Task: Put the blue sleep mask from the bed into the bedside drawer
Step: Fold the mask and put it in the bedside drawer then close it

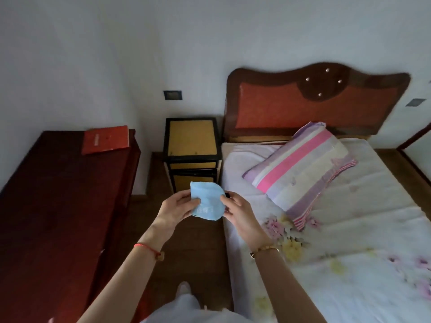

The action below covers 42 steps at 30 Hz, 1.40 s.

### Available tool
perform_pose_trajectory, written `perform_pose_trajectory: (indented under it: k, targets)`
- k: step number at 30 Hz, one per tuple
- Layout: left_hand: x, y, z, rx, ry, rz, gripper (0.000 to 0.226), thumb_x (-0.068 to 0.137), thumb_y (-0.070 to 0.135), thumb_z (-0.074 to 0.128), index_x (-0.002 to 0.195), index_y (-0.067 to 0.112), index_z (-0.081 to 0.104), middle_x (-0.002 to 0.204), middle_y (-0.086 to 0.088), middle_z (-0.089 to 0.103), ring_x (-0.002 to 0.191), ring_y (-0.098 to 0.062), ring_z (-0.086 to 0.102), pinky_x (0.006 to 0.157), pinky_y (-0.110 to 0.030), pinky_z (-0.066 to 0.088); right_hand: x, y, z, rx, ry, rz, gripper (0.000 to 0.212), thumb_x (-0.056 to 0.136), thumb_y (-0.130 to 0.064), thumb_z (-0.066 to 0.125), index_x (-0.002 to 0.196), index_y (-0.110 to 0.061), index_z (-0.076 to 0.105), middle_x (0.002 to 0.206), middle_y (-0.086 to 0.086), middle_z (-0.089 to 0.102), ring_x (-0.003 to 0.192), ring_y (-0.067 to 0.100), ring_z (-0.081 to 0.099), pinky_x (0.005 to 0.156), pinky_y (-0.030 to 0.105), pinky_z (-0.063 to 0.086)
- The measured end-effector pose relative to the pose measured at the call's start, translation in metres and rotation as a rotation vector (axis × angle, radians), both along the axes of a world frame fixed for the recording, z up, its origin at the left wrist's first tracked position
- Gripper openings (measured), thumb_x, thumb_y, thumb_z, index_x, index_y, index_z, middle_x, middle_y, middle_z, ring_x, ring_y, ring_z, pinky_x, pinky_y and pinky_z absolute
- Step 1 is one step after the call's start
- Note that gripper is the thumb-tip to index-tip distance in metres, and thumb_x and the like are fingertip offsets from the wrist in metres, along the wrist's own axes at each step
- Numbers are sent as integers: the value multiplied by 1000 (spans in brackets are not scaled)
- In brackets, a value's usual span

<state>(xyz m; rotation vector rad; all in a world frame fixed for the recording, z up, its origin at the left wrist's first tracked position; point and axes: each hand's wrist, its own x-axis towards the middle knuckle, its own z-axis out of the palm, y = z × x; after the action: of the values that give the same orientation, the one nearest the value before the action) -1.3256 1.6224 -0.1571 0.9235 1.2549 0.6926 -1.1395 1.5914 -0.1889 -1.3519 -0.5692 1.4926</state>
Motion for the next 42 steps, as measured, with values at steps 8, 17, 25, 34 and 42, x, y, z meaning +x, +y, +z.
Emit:
perform_pose_trajectory:
  k: [8, 17, 25, 34, 42]
  targets:
    - [-44, 53, -5, -23, 28, 18, 48, 88, 12, 72, 133, 9, 59, 119, -6, 71, 108, -16, 69, 79, -20, 59, -46, 53, 8, -5, -6, 34, 12, 93, -5, 56, 99, -15, 61, 101, 4, 64, 98, 16, 65, 72, 23, 59]
    - [-33, 85, -16, -44, -7, 61, 45, 87, 10, 72, 131, 11, 60, 117, -5, 72, 106, -14, 70, 76, -19, 59, -38, 94, -3, -69, 48, 75, 13, 92, -22, 61, 105, -20, 62, 114, 8, 65, 112, 20, 63, 80, 29, 56]
    - [-21, 103, -15, -53, -57, 110, 39, 88, 10, 71, 125, 16, 61, 115, -2, 71, 106, -14, 69, 81, -22, 59, -20, 126, -11, -74, 45, 136, 29, 90, -24, 64, 117, -18, 58, 127, 10, 60, 121, 22, 59, 90, 33, 56]
    - [-14, 149, -90, -38, -23, 99, 36, 88, 12, 71, 121, 21, 60, 113, 3, 70, 106, -11, 68, 79, -20, 59, -19, 174, -86, -78, -44, 88, 15, 91, -21, 62, 106, -25, 59, 122, 9, 59, 119, 24, 58, 91, 36, 56]
    - [-8, 204, -236, 59, 39, 13, 42, 86, 18, 74, 125, 20, 60, 117, -2, 73, 104, -11, 72, 79, -20, 60, -11, 222, -221, -59, -89, 35, 10, 92, -21, 61, 96, -30, 61, 113, 2, 61, 110, 22, 62, 78, 34, 58]
